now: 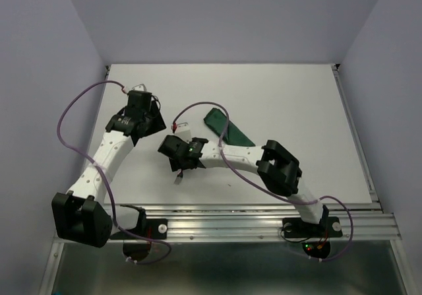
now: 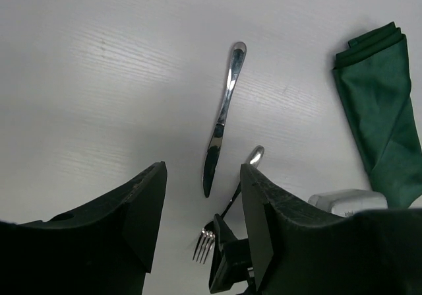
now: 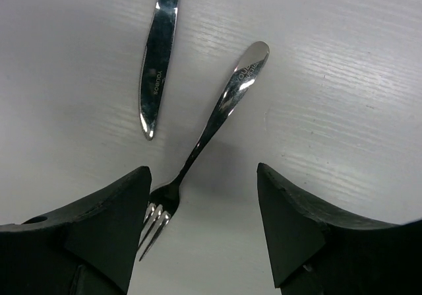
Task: Fold the napkin into a case and place the utensils inside
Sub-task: Pick up the fork from the center of the board, then stuff the fork into the folded napkin.
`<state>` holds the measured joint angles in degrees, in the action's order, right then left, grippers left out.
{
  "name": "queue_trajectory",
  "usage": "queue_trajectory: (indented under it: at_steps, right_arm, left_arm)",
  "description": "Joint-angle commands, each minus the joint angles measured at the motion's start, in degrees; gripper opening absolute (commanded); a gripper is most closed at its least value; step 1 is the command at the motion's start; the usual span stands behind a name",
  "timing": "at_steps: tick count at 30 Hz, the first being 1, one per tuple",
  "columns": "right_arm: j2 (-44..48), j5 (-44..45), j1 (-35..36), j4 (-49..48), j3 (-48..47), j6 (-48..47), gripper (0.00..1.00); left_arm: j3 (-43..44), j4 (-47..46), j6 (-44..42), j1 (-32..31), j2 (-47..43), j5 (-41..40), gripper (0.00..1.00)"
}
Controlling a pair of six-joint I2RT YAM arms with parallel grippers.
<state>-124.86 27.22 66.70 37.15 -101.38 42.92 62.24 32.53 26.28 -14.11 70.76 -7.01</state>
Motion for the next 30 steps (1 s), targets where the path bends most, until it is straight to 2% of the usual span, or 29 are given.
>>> queue_trajectory:
  at_steps: [1,5,7,11,13,15,18,21,26,29,30]
  right_arm:
    - [-2.75,0.73,-0.16,3.28,-4.26,2.61,0.70]
    - [-5.65,0.81,-0.16,2.14,-5.05,2.35,0.66]
    - [-7.59,1.43,-0.16,3.01,-5.75,2.00,0.59]
    - [-8.74,2.92,-0.16,4.16,-5.85,1.73,0.38]
    - [-7.07,3.19,-0.16,3.38,-4.44,0.94,0.24]
    - [-3.58,3.54,-0.16,1.37,-1.11,-0.19,0.11]
    - [1.09,2.32,-0.16,-2.85,5.98,-5.01,0.01]
    - [9.00,0.56,-0.16,-12.41,13.03,-12.73,0.01]
    - [18.14,-1.90,-2.79,-14.29,21.30,-21.46,0.01]
    - [24.65,-5.77,-6.30,-15.44,26.13,-26.38,0.01]
    - [26.14,-6.91,-7.45,-15.44,27.11,-27.96,0.01]
  left_arm:
    - [-1.94,1.04,-1.32,0.57,-2.56,-1.87,0.59]
    - [-2.65,0.87,-1.67,1.01,-2.47,-2.22,0.59]
    - [-3.17,0.43,-1.67,1.19,-2.21,-1.87,0.59]
    - [-3.79,-0.45,-1.67,1.19,-0.98,-1.26,0.59]
    - [-3.97,-0.98,-1.67,1.19,-0.63,-0.82,0.59]
    - [-4.05,-1.59,-1.41,1.19,0.43,-0.38,0.59]
    - [-4.06,-2.56,0.42,1.10,3.06,-0.02,0.59]
    - [-2.13,-2.57,2.01,0.14,8.85,0.67,0.59]
    - [2.97,-5.20,1.23,-0.48,14.75,6.56,0.55]
    - [7.35,-4.24,-0.26,-0.48,18.08,6.65,0.51]
    - [8.42,-4.06,-0.79,-0.48,19.14,9.70,0.50]
